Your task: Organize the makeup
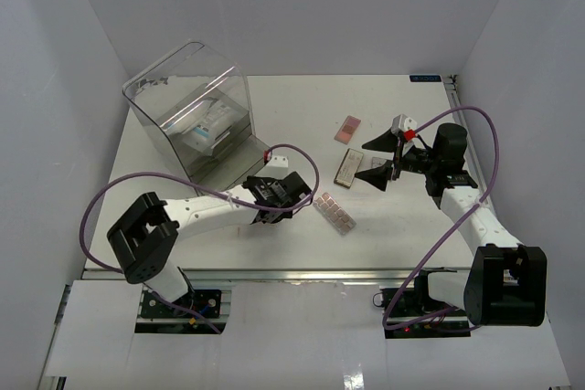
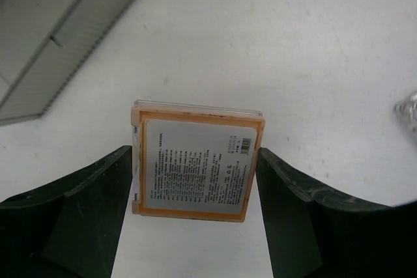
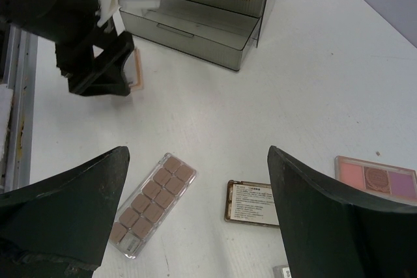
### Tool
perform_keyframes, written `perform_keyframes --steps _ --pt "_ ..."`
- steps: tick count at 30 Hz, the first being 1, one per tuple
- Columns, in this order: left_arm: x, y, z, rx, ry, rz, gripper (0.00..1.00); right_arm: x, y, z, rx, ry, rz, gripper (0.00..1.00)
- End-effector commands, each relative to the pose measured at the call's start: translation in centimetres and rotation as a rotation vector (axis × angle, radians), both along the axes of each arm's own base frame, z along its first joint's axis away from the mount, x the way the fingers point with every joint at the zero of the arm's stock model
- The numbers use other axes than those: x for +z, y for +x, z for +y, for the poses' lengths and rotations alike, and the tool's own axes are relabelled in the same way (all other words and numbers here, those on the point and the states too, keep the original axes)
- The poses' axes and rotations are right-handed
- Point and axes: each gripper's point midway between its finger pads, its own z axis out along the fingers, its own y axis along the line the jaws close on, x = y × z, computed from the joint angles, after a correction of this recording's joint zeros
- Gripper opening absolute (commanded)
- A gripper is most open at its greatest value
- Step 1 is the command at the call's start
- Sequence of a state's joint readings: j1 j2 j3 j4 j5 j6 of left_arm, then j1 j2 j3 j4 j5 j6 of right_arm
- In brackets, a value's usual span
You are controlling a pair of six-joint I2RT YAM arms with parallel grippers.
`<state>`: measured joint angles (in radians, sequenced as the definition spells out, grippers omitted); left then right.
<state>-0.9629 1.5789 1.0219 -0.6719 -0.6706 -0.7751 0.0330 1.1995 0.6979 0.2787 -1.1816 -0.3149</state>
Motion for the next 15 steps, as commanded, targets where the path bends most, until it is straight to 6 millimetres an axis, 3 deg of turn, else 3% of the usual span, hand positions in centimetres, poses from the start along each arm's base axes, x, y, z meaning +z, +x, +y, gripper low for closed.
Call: perform_keyframes --steps 1,9,15 --pt "5.6 5.0 2.5 0.188 -0.019 -0.224 0.04 1.8 0.1 -0.1 0.015 0.008 -0.047 0.93" --pt "7.5 11.4 4.8 0.277 0.150 -0.301 0.04 1.7 0.2 -0.1 0.014 0.009 -0.043 0.93" --pt "6.5 13.5 6.1 0.247 0.355 -0.303 0.07 1.5 0.2 0.0 0.020 0.010 -0.037 0.93"
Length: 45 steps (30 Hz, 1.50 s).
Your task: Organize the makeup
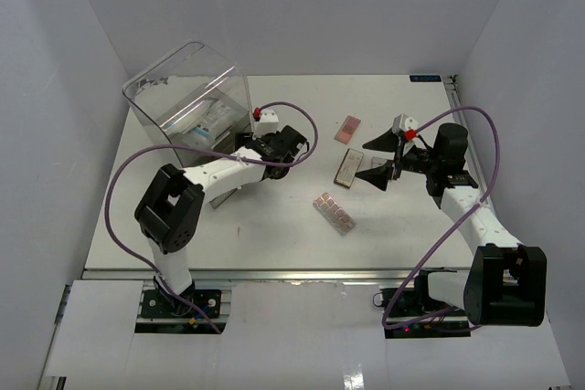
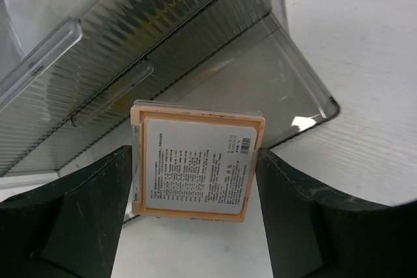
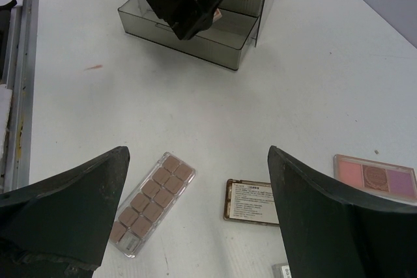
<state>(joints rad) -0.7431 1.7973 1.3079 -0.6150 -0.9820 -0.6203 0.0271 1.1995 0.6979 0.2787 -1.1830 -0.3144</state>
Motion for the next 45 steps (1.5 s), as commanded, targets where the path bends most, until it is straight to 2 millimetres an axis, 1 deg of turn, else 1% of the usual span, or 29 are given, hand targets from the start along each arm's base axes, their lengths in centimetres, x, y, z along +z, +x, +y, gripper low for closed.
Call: perform_keyframes --steps 1,2,5,8,12,15,19,23,26,27,29,33,38,40,42,45 --pt "1.4 1.5 1.5 0.016 0.176 -0.035 0.08 1.5 0.2 0.1 0.027 0.010 -0.036 0.93" --pt "1.4 1.6 1.8 0.031 0.196 -0.042 0.09 1.4 0.2 0.1 0.028 0.010 -0.033 0.93" --pt "0.9 1.9 1.9 0.042 0.185 -0.039 0.09 1.3 0.3 0.1 0.027 0.010 -0.027 0.93" --pt "0.8 2.2 1.5 0.049 0.148 -0.051 0.09 1.3 0.3 0.1 0.027 0.009 -0.026 0.93" --pt "1.4 2.7 0.7 0.031 0.117 -0.053 0.09 1.2 0.3 0.1 0.026 0.008 -0.024 0.93" --pt "1.8 2.7 0.8 0.008 0.140 -0.039 0.09 1.2 0.3 0.1 0.028 0.008 -0.025 0.93" --pt "1.8 2.3 1.1 -0.045 0.204 0.008 0.09 1.1 0.3 0.1 0.030 0.008 -0.023 0.93" --pt "1.0 2.4 1.3 -0.159 0.316 0.067 0.08 1.0 0.3 0.1 0.032 0.009 -0.019 0.93" --pt "1.3 2.9 1.4 -0.264 0.447 0.103 0.07 1.0 0.2 0.2 0.036 0.009 -0.017 0.93" --pt "1.0 2.7 1.6 -0.287 0.477 0.118 0.08 1.1 0.3 0.2 0.034 0.009 -0.018 0.93" --pt "1.2 3.0 1.3 -0.349 0.512 0.117 0.09 1.1 0.3 0.2 0.034 0.009 -0.019 0.94" --pt "2.5 3.8 0.2 -0.457 0.542 0.083 0.19 1.1 0.2 0.2 0.036 0.010 -0.016 0.94" --pt "3.4 4.4 -0.4 -0.502 0.572 0.047 0.20 1.0 0.2 0.2 0.036 0.009 -0.016 0.94" --pt "3.4 4.5 -0.6 -0.517 0.576 0.041 0.21 1.1 0.2 0.2 0.037 0.010 -0.016 0.94" --pt "3.2 4.5 -0.5 -0.523 0.591 0.038 0.23 1.1 0.2 0.2 0.036 0.009 -0.018 0.94" --pt "2.6 4.5 -0.1 -0.520 0.595 0.045 0.34 1.1 0.2 0.2 0.036 0.009 -0.018 0.94"
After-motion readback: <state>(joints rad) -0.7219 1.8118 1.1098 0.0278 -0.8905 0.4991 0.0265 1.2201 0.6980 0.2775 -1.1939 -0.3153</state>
